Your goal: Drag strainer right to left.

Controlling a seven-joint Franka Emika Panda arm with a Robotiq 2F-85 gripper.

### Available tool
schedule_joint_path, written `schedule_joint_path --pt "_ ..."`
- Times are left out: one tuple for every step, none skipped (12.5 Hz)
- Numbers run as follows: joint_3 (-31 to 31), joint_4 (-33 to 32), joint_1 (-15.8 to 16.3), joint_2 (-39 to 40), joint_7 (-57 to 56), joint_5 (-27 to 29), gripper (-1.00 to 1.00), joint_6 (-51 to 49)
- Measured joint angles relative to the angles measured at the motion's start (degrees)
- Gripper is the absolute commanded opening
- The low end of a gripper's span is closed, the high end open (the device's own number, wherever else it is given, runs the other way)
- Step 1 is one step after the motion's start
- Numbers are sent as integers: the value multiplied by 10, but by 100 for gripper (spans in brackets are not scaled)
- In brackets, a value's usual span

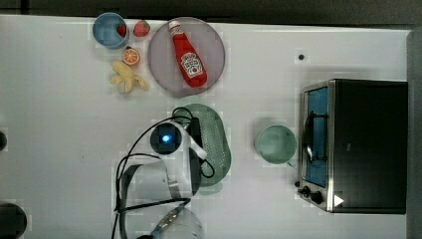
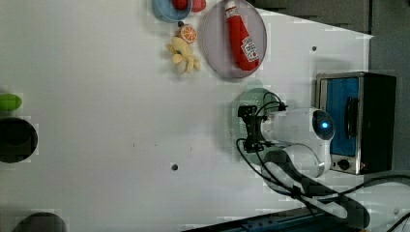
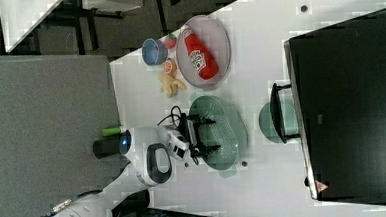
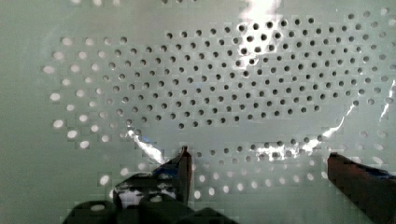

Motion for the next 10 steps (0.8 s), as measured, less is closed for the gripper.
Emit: schedule_joint_path --pt "0 8 15 2 20 -3 100 -13" --pt "1 13 26 3 37 -5 100 -18" --pt "10 18 32 3 61 -1 100 -17" --pt "17 19 37 1 84 -7 100 -19" --pt "12 24 51 0 102 -11 100 -26" --pt "9 27 63 1 119 -9 100 -41" --pt "13 31 69 3 136 -5 100 -54" --pt "20 38 74 3 147 0 100 -63" --pt "26 47 78 1 150 -1 100 -65" --pt "37 50 79 -2 158 -3 100 -58"
